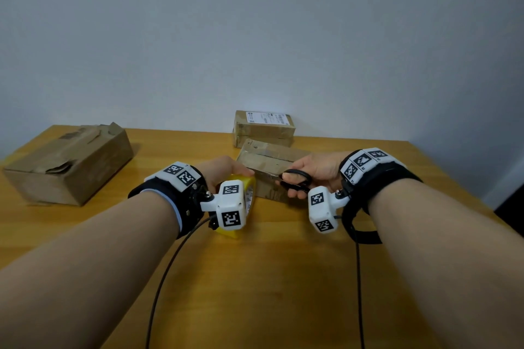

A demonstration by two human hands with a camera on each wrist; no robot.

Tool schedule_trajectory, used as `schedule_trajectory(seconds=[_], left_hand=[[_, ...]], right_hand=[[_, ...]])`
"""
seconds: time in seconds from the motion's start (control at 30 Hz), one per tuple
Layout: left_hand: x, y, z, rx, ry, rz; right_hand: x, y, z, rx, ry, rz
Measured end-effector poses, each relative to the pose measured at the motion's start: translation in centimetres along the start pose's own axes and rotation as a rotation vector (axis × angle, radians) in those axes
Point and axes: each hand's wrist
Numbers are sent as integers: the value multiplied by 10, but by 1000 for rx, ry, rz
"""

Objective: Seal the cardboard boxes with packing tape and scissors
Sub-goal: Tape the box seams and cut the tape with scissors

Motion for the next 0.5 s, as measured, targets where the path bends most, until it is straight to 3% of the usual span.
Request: schedule_trajectory(seconds=[0.2,0.5], left_hand=[[-3,19,1,111,44,29],[-1,35,7,139,13,51]], right_hand=[[-3,-6,1,-2,88,-32],[5,-8,-3,-12,53,-55]])
Point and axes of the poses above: each hand's wrist, its own y-axis away from the middle knuckle, its own x-axis out of the palm, z = x × y, and after that the axes turned 7 degrees about -z, right-handed
